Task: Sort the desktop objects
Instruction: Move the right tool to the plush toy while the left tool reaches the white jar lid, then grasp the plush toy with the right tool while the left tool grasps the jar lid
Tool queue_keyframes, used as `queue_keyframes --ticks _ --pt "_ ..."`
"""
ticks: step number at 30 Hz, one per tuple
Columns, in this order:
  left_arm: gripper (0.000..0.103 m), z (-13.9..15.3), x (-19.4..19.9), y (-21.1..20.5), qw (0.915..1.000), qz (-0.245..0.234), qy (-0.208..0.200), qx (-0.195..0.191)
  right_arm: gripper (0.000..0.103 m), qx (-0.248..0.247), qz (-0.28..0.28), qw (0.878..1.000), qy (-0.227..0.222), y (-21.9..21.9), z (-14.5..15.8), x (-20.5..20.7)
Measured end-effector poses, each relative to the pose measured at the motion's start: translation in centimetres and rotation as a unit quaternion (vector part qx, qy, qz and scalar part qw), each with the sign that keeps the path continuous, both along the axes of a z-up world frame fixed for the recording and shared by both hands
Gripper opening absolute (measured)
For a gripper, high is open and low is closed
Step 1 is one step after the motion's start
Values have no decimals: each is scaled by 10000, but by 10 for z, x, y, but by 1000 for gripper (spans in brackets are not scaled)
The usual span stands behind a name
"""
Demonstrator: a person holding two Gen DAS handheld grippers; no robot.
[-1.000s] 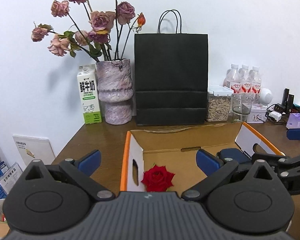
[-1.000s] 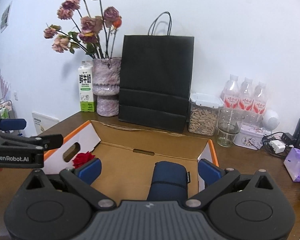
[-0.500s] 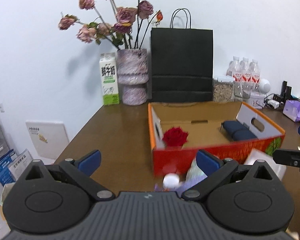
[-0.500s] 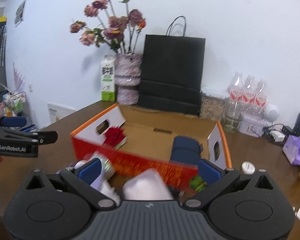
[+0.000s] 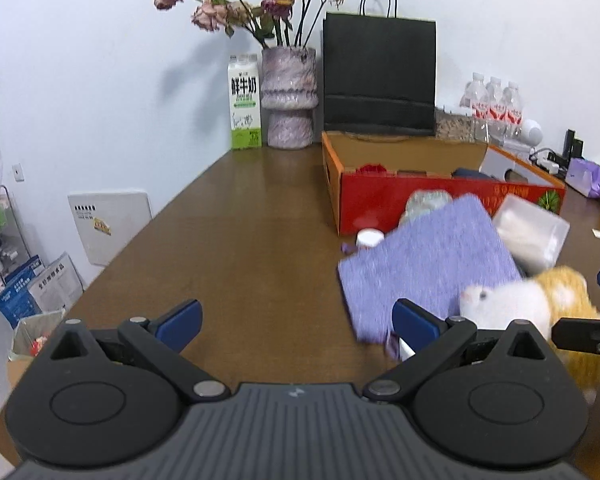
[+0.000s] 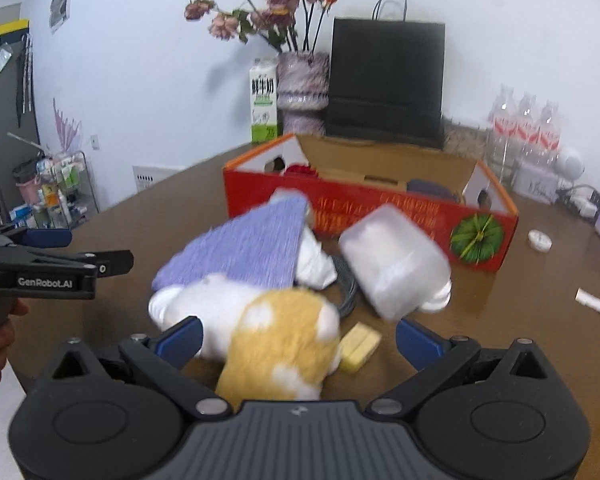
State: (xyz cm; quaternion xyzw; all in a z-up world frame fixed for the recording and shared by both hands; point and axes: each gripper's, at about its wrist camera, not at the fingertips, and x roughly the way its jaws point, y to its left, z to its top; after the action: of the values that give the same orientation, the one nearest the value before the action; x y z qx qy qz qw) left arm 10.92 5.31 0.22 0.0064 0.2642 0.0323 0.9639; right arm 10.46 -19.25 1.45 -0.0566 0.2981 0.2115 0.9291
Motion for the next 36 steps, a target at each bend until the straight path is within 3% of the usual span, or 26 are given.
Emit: queue_keyframes --ticks 3,5,8,10,12,25,28,31,33,36 --pt "103 -7 -5 -1 10000 -66 57 -5 102 -143 -33 9999 59 4 -10 -3" --pt "103 -9 -7 -4 9999 -129 67 6 96 -198 -31 9998 43 6 -14 -4" --pt "103 -11 -6 -9 9998 -173 113 14 78 -171 0 9998 89 6 -17 -4" --pt "103 -12 -6 -11 9997 -210 137 8 56 -148 77 9998 111 6 -18 -4" --pt "103 -13 -7 -14 9995 -282 129 -2 50 -128 128 9998 76 5 -18 -4" --pt "100 -18 8 -54 9964 -839 130 79 49 198 -252 9992 -228 -31 -9 -9" --pt "91 -21 12 -60 9958 -901 162 85 49 237 -303 9990 -209 -37 -11 -8" --pt "75 -24 15 -62 9955 -915 242 60 49 254 -297 9990 -196 -38 -13 -7" --pt "58 -26 15 -63 9952 -935 276 28 49 266 -284 9991 -189 -38 -14 -7" --pt "41 -28 15 -61 9941 -1029 330 -59 49 282 -268 9991 -178 -38 -15 -5"
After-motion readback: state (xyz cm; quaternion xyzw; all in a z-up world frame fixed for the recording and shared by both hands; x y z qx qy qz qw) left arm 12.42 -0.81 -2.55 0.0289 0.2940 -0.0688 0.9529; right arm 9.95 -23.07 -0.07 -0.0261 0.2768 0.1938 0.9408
